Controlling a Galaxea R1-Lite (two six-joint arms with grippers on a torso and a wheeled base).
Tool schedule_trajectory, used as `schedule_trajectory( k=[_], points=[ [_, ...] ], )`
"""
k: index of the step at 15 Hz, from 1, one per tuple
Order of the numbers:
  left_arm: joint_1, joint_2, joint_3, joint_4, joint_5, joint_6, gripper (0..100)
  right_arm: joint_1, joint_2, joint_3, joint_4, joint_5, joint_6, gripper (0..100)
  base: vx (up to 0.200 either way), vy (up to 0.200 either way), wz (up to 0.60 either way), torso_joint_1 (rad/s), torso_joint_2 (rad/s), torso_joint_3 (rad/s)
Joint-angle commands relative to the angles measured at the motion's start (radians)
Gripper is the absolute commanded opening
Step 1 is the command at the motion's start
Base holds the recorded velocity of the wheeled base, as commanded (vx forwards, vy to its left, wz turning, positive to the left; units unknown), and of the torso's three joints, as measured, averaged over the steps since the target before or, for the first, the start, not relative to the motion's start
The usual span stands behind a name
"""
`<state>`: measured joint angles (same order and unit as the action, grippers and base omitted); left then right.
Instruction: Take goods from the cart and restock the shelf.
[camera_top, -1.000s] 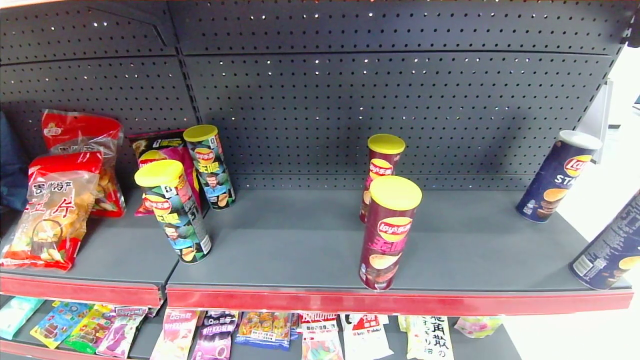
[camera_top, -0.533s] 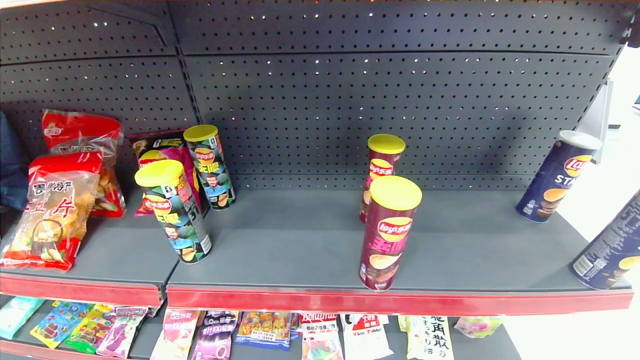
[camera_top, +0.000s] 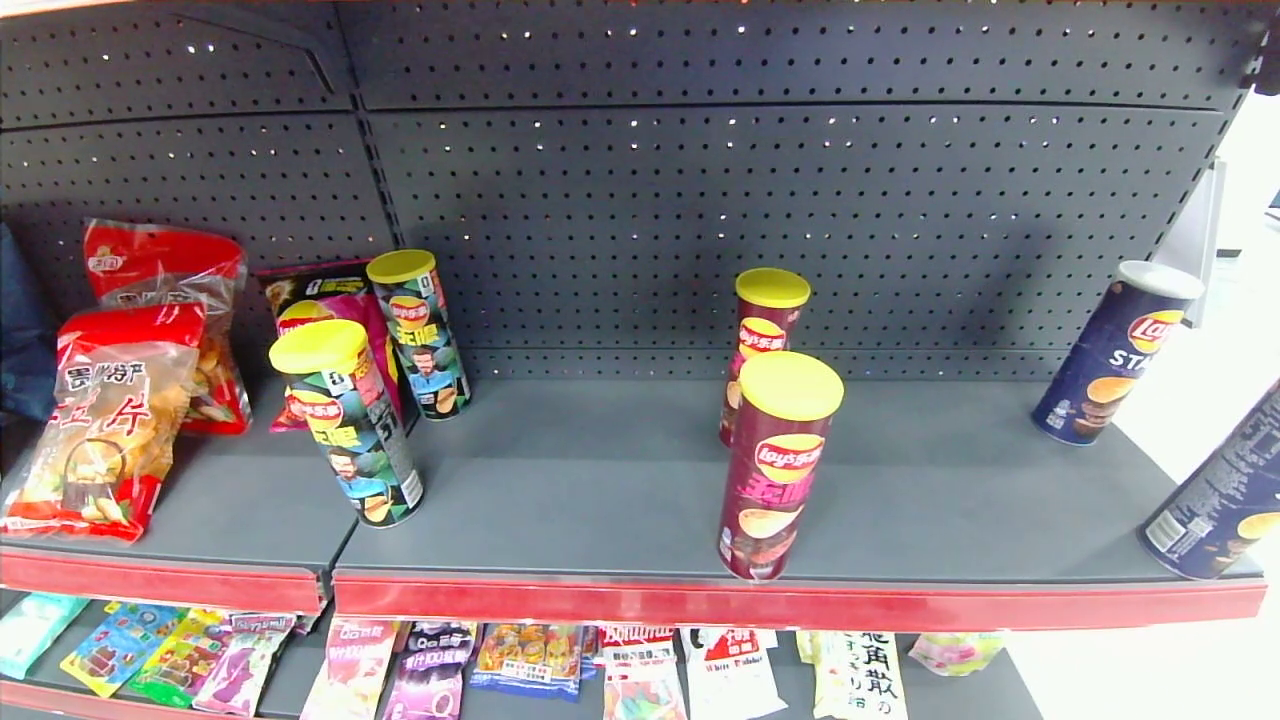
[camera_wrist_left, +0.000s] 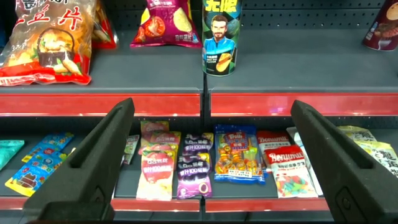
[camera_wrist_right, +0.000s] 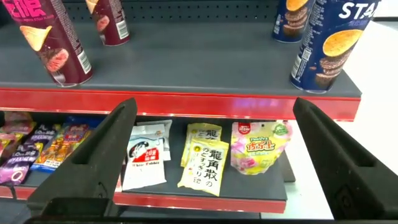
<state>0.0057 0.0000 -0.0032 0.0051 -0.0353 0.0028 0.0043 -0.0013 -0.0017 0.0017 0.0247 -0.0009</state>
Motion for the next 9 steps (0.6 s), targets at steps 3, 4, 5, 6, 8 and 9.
schedule_trajectory(
  k=[3, 4, 5, 6, 8, 9],
  points=[
    [0.000, 0.000, 0.000, -0.001, 0.000, 0.000, 100, -0.001, 0.001, 0.000, 0.000, 0.000, 0.002, 100, 0.000, 0.000, 0.00, 0.000, 0.00, 0.000],
    [0.000, 0.000, 0.000, 0.001, 0.000, 0.000, 100, -0.001, 0.001, 0.000, 0.000, 0.000, 0.004, 100, 0.000, 0.000, 0.00, 0.000, 0.00, 0.000],
    [0.000, 0.000, 0.000, 0.001, 0.000, 0.000, 100, -0.001, 0.001, 0.000, 0.000, 0.000, 0.002, 100, 0.000, 0.000, 0.00, 0.000, 0.00, 0.000],
    [0.000, 0.000, 0.000, 0.001, 0.000, 0.000, 100, 0.000, 0.001, 0.000, 0.000, 0.000, 0.001, 100, 0.000, 0.000, 0.00, 0.000, 0.00, 0.000],
    [0.000, 0.000, 0.000, -0.001, 0.000, 0.000, 100, 0.000, 0.001, 0.000, 0.000, 0.000, 0.001, 100, 0.000, 0.000, 0.00, 0.000, 0.00, 0.000],
    [0.000, 0.000, 0.000, -0.001, 0.000, 0.000, 100, -0.001, 0.001, 0.000, 0.000, -0.002, 0.004, 100, 0.000, 0.000, 0.00, 0.000, 0.00, 0.000]
  ],
)
